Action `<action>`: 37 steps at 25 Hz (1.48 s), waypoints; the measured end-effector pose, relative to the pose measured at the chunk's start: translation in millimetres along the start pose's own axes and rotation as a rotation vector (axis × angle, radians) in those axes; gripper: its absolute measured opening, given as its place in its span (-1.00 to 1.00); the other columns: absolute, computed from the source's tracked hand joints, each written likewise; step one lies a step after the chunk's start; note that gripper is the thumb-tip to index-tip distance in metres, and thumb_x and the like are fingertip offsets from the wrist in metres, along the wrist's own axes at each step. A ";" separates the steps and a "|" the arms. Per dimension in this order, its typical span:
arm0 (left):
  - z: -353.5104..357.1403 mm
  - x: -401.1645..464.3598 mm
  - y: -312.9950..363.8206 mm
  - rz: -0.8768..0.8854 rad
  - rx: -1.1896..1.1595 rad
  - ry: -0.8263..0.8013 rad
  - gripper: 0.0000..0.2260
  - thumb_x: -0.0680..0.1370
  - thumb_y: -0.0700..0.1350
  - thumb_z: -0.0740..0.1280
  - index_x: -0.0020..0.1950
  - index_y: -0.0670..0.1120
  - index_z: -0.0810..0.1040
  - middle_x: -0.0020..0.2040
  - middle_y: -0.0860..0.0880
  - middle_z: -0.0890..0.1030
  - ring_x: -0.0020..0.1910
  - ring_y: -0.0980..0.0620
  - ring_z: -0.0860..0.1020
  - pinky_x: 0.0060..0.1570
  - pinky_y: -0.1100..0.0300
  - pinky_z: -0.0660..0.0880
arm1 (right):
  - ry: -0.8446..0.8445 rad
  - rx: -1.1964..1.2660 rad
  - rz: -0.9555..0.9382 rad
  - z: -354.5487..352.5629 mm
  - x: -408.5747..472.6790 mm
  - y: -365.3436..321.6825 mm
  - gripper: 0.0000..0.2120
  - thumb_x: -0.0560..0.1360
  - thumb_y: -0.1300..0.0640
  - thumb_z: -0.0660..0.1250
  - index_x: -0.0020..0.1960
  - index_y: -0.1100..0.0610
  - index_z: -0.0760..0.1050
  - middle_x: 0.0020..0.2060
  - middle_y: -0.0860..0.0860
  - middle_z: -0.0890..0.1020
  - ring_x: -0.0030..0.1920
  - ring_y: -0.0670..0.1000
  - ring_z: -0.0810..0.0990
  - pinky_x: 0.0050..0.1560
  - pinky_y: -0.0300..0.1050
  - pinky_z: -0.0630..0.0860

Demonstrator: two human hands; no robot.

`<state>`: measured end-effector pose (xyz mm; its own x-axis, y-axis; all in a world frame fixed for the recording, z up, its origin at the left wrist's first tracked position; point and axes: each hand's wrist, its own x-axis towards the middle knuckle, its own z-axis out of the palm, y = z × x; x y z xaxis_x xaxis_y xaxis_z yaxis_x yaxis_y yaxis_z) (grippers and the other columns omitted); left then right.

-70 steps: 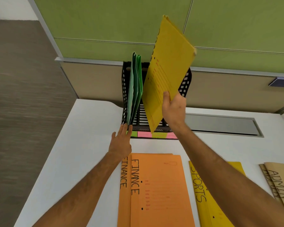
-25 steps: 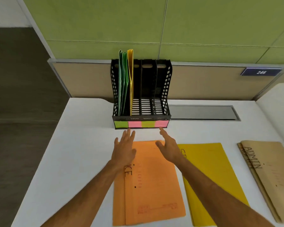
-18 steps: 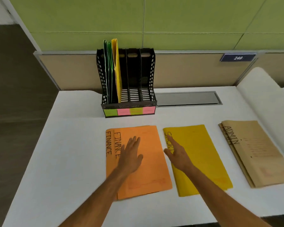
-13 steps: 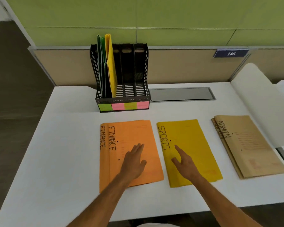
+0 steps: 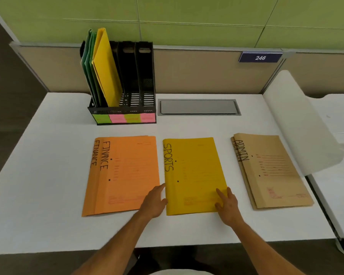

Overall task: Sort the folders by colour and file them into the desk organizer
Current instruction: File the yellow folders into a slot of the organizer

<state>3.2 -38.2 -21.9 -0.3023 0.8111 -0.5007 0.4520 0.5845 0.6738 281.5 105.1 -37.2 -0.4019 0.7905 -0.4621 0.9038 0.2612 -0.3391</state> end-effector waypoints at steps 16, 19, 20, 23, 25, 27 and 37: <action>27.6 20.7 48.2 -0.413 -0.533 -0.011 -0.30 0.54 -0.16 0.47 0.57 -0.19 0.18 0.44 -0.16 0.45 0.19 -0.02 0.49 0.07 0.18 0.43 | -0.254 -0.278 -0.171 -18.5 21.7 47.1 -0.48 0.67 -0.06 0.14 0.59 -0.06 0.10 0.61 0.13 -0.08 0.56 0.26 0.08 0.48 0.06 0.29; 30.5 23.6 51.5 -0.407 -0.606 0.028 -0.58 0.55 -0.20 0.46 0.37 -0.15 0.44 0.35 -0.14 0.55 0.00 0.09 0.56 -0.16 0.31 0.46 | -0.269 -0.300 -0.175 -18.9 24.2 46.1 -0.48 0.67 -0.07 0.13 0.59 -0.07 0.10 0.61 0.13 -0.09 0.56 0.27 0.08 0.49 0.06 0.28; 31.5 23.5 52.2 -0.409 -0.632 0.052 -0.60 0.54 -0.20 0.47 0.33 -0.15 0.45 0.31 -0.14 0.56 -0.04 0.11 0.56 -0.20 0.31 0.46 | -0.275 -0.303 -0.172 -19.0 24.5 46.3 -0.48 0.67 -0.07 0.13 0.59 -0.06 0.10 0.61 0.14 -0.09 0.56 0.28 0.08 0.49 0.07 0.28; 32.8 22.7 55.2 -0.407 -0.682 0.063 -0.54 0.52 -0.20 0.49 0.33 -0.14 0.37 0.28 -0.16 0.52 0.09 -0.05 0.57 0.05 0.06 0.57 | -0.287 -0.308 -0.167 -20.4 24.6 45.1 -0.49 0.67 -0.08 0.12 0.59 -0.06 0.11 0.61 0.15 -0.08 0.56 0.27 0.09 0.52 0.08 0.23; 34.0 22.8 57.5 -0.402 -0.676 0.059 -0.52 0.52 -0.21 0.49 0.34 -0.11 0.33 0.27 -0.14 0.50 0.21 -0.14 0.55 0.22 -0.08 0.54 | -0.284 -0.285 -0.163 -21.4 23.1 41.4 -0.50 0.67 -0.09 0.12 0.58 -0.05 0.14 0.61 0.16 -0.06 0.56 0.25 0.13 0.53 0.05 0.19; 32.7 21.8 59.1 -0.379 -0.676 0.110 -0.56 0.53 -0.23 0.47 0.31 -0.09 0.35 0.26 -0.13 0.52 0.19 -0.14 0.56 0.15 -0.05 0.55 | -0.255 -0.191 -0.147 -23.5 20.3 39.9 -0.51 0.66 -0.03 0.17 0.56 -0.02 0.21 0.59 0.18 0.04 0.52 0.22 0.22 0.53 0.01 0.19; -12.4 0.3 28.7 -0.183 -0.895 0.208 -0.64 0.61 -0.31 0.33 0.33 0.04 0.49 0.22 0.03 0.65 0.10 0.04 0.66 -0.08 0.10 0.63 | -0.149 0.831 0.142 -56.9 27.3 -2.5 -0.44 0.63 0.08 0.31 0.56 0.16 0.22 0.41 0.17 0.47 0.29 0.15 0.53 0.30 0.14 0.49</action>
<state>5.7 -20.8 4.0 -0.4883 0.6417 -0.5914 -0.4055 0.4332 0.8049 276.6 157.6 -2.3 -0.3605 0.6887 -0.6291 0.5689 -0.3722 -0.7334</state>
